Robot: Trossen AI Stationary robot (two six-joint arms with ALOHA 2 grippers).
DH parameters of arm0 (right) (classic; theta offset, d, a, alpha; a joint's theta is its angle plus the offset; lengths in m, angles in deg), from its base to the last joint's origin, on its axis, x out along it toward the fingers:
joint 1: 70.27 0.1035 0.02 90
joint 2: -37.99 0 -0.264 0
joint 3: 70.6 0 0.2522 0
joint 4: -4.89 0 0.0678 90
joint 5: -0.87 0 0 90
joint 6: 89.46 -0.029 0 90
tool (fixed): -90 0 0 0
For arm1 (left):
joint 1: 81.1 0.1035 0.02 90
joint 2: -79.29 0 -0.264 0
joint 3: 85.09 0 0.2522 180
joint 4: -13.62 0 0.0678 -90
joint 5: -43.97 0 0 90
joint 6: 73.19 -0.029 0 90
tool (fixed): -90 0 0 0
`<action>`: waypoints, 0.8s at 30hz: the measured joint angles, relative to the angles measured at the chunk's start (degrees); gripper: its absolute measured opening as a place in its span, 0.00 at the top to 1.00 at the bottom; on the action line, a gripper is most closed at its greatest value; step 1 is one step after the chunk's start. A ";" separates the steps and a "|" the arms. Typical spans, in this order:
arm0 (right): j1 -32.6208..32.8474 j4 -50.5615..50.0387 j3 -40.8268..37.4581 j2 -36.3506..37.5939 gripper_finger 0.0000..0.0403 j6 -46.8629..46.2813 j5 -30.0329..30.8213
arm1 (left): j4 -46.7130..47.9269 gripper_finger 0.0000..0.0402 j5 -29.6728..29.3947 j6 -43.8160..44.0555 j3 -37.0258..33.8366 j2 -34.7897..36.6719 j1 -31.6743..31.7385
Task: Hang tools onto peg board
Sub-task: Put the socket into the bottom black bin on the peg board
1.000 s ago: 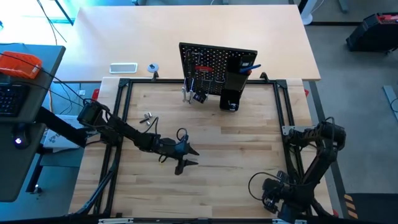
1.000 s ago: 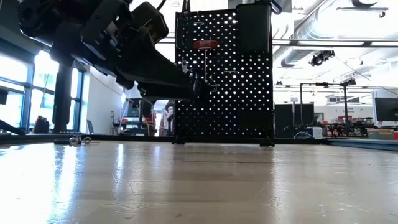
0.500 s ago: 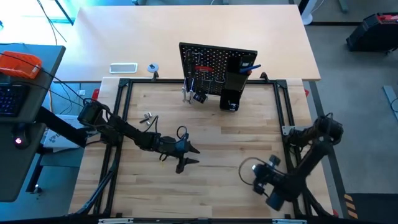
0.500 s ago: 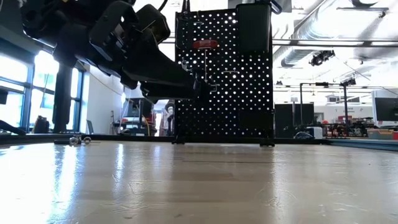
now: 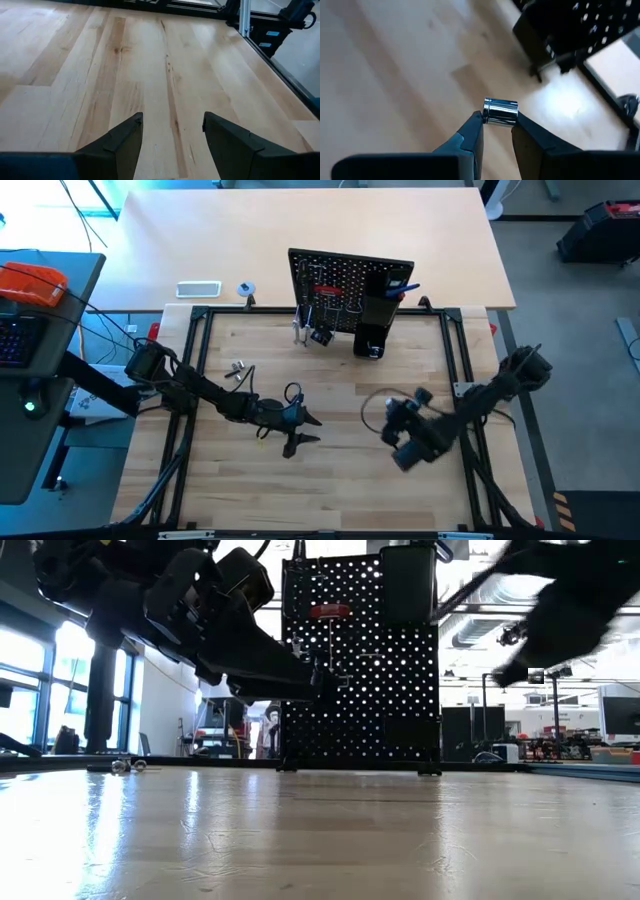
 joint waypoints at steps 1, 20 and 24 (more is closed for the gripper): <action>-1.97 1.78 0.00 0.42 0.82 3.09 0.45 | 0.00 0.50 -0.02 -0.27 0.00 0.00 0.02; -40.06 33.89 0.11 5.29 0.82 52.48 -9.08 | 3.05 0.50 0.25 -2.13 0.00 0.00 2.26; -45.97 35.34 0.11 5.26 0.82 53.06 -15.92 | 4.40 0.50 0.28 -2.45 0.00 0.00 2.25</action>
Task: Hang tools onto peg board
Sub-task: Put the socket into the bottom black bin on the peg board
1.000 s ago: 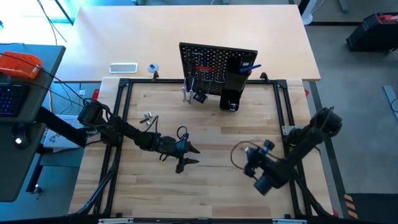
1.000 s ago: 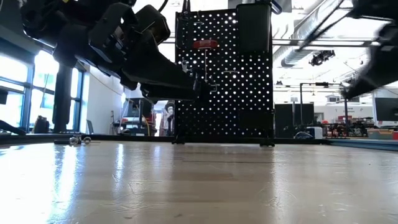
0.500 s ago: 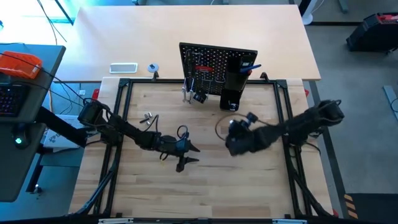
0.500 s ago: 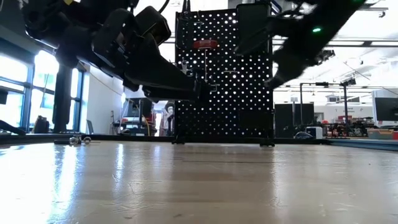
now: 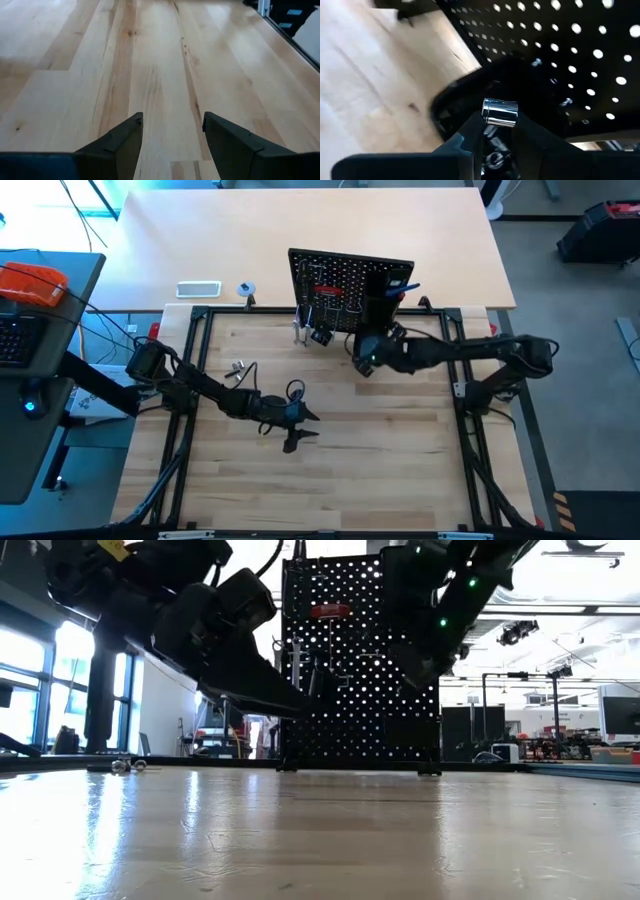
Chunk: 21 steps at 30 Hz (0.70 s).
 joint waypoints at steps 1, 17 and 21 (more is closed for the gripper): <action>-1.11 0.00 0.00 -0.03 0.82 0.20 -1.01 | 0.29 0.50 0.02 -0.02 0.00 0.00 -0.02; -4.92 0.32 0.00 -0.03 0.61 3.18 -8.15 | 9.56 0.50 -0.13 0.02 -0.04 0.92 3.88; -4.89 0.31 0.00 -0.03 0.55 3.20 -8.07 | 14.29 0.50 -0.13 0.02 -0.04 2.95 4.64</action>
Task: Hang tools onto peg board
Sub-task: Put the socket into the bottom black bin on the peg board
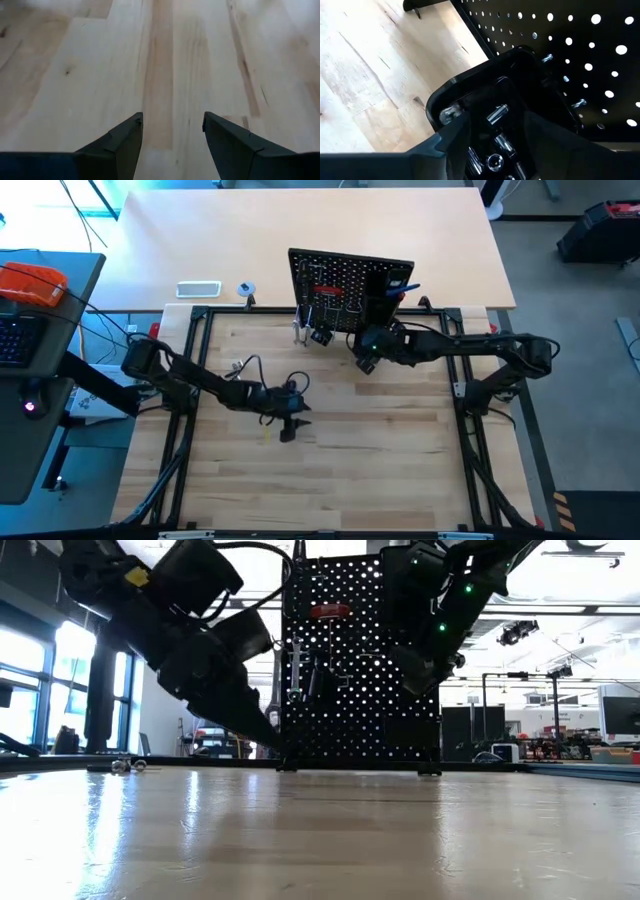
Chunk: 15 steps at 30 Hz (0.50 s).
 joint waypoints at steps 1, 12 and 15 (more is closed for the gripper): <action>0.00 0.09 0.00 0.00 0.55 0.03 0.00 | 1.08 0.50 0.00 -0.03 0.00 0.63 0.20; 3.27 0.80 0.00 0.00 0.54 -1.95 -0.13 | 5.73 0.50 -0.57 -4.47 0.00 7.66 1.40; 5.07 0.80 0.00 0.00 0.54 -1.94 0.89 | 7.93 0.50 -0.57 -4.50 0.00 9.78 2.20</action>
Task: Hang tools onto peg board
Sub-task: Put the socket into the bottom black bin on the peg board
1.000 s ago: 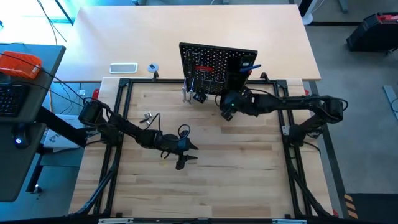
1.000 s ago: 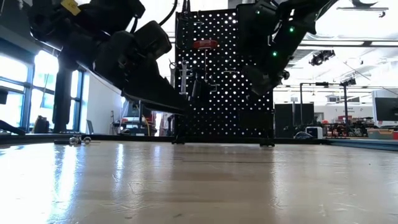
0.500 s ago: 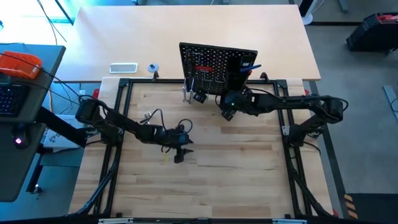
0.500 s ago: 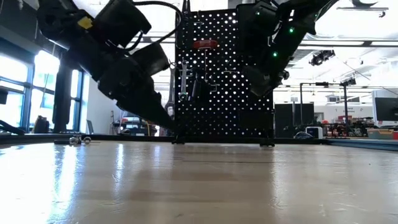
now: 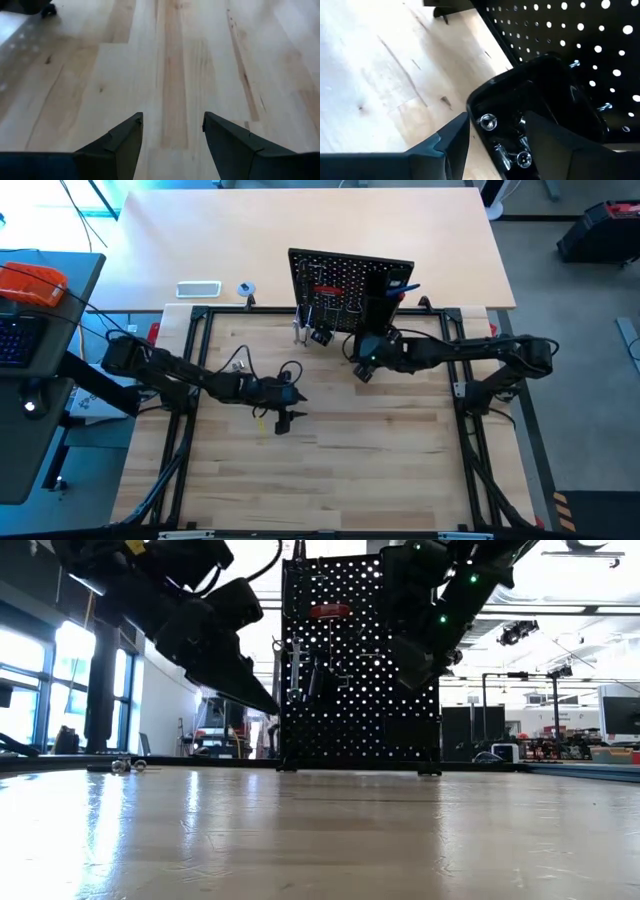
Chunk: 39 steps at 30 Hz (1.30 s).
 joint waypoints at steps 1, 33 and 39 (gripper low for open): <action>0.61 -0.02 0.00 0.00 0.54 0.08 0.45 | 0.96 0.50 -0.02 0.00 0.00 0.68 0.31; 20.29 -0.20 0.00 0.00 0.55 -4.25 1.75 | 54.53 0.52 -21.90 15.18 -0.33 36.88 2.69; 23.98 -0.35 0.00 0.00 0.55 -6.68 1.73 | 58.06 0.56 -21.83 20.78 -0.42 35.75 7.47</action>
